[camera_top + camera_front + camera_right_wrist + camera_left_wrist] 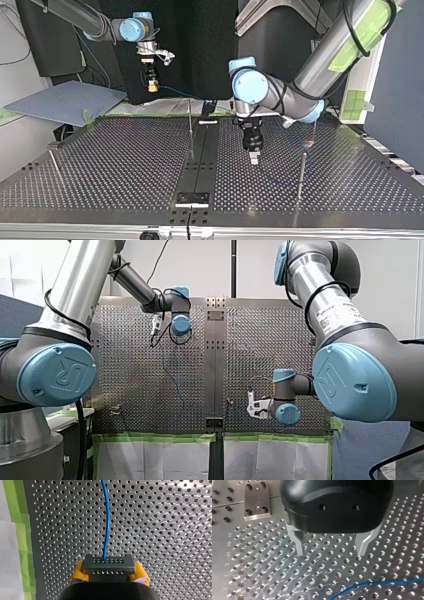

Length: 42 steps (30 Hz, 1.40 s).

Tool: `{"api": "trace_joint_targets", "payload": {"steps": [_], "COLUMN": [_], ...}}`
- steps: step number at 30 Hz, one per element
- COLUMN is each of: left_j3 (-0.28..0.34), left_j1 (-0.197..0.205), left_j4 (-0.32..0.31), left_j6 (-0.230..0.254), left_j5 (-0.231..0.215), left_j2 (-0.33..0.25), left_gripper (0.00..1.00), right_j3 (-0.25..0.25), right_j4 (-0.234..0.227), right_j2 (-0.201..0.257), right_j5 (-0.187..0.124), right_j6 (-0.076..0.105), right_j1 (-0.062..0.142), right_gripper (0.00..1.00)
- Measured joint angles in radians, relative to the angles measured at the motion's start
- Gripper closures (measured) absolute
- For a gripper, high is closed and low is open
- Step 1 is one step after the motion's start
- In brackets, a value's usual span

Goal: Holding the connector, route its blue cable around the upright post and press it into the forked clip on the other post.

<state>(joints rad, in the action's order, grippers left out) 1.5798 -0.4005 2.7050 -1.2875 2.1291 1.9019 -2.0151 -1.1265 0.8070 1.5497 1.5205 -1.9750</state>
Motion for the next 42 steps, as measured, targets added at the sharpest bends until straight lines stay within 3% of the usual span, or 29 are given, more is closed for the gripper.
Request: {"api": "trace_joint_targets", "payload": {"steps": [13,25,42], "left_j3": [-0.011,-0.093,-0.104], "left_j1": [0.03,0.037,0.051], "left_j4": [-0.005,0.04,0.025], "left_j6": [-0.003,-0.016,-0.03], "left_j5": [0.027,0.041,0.037], "left_j2": [0.006,0.059,0.085], "left_gripper": [0.0,0.0,0.0], "right_j3": [0.0,0.0,0.0], "right_j4": [0.0,0.001,-0.006], "right_j2": [0.0,0.0,0.0], "right_j5": [0.0,0.0,-0.001], "right_j6": [0.0,0.0,0.0], "right_j1": [0.0,0.0,0.0], "right_gripper": [1.0,1.0,1.0]}}
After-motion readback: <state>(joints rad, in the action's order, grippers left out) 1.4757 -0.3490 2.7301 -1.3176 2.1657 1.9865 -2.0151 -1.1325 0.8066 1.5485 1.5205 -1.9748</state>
